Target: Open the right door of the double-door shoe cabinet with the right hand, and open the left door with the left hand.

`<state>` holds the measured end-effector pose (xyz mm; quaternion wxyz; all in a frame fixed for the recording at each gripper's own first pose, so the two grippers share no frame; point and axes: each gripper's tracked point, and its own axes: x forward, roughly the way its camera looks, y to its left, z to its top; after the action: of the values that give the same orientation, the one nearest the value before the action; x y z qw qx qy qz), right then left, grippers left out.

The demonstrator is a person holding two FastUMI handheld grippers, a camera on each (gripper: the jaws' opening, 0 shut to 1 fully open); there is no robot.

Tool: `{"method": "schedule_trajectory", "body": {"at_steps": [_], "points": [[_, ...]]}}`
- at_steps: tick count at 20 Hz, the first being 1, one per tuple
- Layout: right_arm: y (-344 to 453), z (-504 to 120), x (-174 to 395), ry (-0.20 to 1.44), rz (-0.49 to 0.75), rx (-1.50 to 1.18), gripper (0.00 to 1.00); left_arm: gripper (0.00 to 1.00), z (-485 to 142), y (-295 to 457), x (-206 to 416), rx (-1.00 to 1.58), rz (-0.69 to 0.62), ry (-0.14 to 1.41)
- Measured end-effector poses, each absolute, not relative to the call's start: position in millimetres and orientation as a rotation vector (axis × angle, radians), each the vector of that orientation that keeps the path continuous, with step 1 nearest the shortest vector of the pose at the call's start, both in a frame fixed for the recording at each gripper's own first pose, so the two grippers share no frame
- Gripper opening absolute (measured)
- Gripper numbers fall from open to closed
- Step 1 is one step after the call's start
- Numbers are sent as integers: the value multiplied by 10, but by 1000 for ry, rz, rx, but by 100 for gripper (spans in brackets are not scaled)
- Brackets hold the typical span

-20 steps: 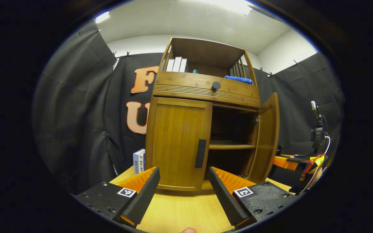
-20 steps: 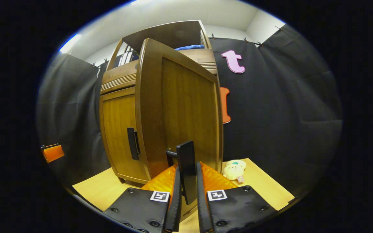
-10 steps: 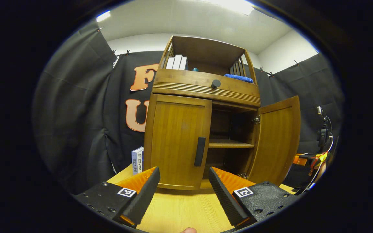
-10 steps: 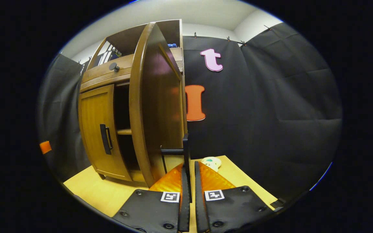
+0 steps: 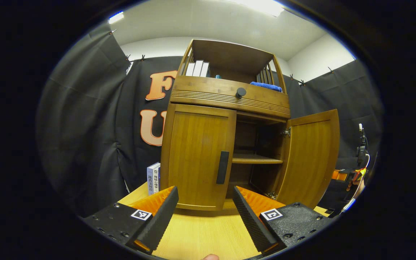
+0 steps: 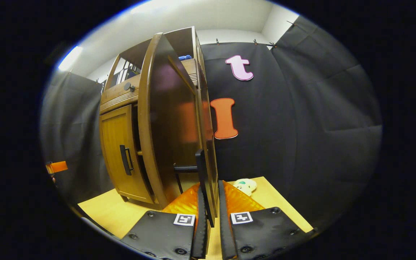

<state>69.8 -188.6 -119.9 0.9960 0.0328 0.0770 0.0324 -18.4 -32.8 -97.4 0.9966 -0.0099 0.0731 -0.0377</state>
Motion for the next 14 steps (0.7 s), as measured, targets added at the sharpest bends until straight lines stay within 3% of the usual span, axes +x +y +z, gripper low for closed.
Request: {"method": "schedule_trajectory", "body": {"at_steps": [1,2,4,5,8,10,14], "points": [[-1874,-1225,706,158,67,70,23,92,-961,-315,-188,-19,-73,147],[-1884,-1211,655,166,64,68,36,95,-965,-297,-192,-18,-69,147],[-1965,-1246,582,174,33,51,33,98,-970,-276,-209,-16,-58,145],[-2017,-1266,536,181,10,50,43,98,-979,-261,-203,-18,-55,148],[-2226,-1278,301,185,-63,61,43,94,-1027,-280,-172,-21,-60,163],[-2248,-1234,165,176,-80,94,29,92,-1058,-307,-138,-23,-72,174],[-2222,-1069,-179,164,-132,58,29,95,-1104,-428,-60,-27,-106,188]]}}
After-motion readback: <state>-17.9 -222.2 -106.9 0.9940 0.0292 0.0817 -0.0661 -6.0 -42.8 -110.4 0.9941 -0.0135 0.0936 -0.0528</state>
